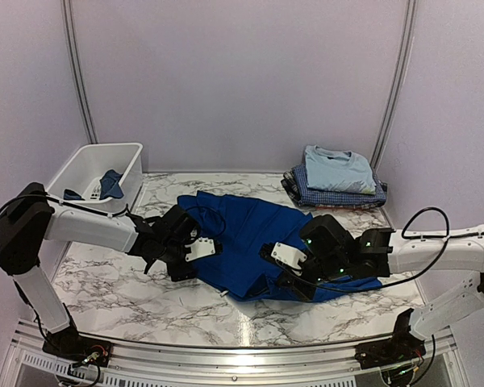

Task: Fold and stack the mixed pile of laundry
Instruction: Adjust the crumpled skirt at the center of the board.

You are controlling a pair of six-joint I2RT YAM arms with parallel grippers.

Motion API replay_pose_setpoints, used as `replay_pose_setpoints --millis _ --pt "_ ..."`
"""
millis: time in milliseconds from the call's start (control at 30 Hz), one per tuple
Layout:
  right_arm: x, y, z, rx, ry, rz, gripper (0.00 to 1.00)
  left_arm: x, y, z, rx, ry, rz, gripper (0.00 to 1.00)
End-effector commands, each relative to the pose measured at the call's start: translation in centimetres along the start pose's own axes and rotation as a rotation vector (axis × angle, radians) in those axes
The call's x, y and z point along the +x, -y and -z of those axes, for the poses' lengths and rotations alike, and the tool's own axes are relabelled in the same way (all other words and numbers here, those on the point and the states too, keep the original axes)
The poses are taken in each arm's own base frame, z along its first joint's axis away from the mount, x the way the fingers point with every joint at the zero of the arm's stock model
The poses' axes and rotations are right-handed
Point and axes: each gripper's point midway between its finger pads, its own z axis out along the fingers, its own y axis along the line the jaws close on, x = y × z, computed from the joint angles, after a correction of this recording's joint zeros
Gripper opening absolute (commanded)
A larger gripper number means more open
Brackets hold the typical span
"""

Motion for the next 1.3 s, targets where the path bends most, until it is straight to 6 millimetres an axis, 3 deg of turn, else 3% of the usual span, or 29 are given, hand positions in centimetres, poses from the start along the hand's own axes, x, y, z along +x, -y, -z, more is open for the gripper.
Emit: replay_pose_setpoints --millis 0,233,567,767,1000,1067,1167,1267 --pt "-1.0 0.6 0.7 0.017 0.026 -0.003 0.0 0.6 -0.4 0.0 -0.01 -0.043 -0.034 0.88" --pt "-0.9 0.5 0.6 0.008 0.023 0.003 0.0 0.7 -1.3 -0.2 -0.049 -0.064 -0.032 0.84" --pt "-0.9 0.4 0.6 0.005 0.02 0.013 0.0 -5.0 -3.7 2.5 -0.042 0.12 0.042 0.37" --pt "-0.9 0.6 0.8 0.014 0.025 0.015 0.0 -5.4 -3.8 0.9 -0.013 0.083 0.09 0.18" --pt "-1.2 0.7 1.1 0.022 0.04 0.014 0.0 -5.4 -7.3 -0.3 -0.001 0.076 0.348 0.02" --pt "-1.1 0.9 1.2 0.034 0.038 0.012 0.0 -5.3 -7.6 -0.2 0.025 0.088 0.385 0.0" --pt "-1.2 1.5 1.4 0.069 0.036 0.01 0.0 -5.6 -5.4 0.9 0.127 0.136 0.326 0.04" --pt "-1.8 1.8 1.9 0.075 0.054 0.007 0.0 -4.5 -3.9 2.2 0.12 0.13 0.241 0.1"
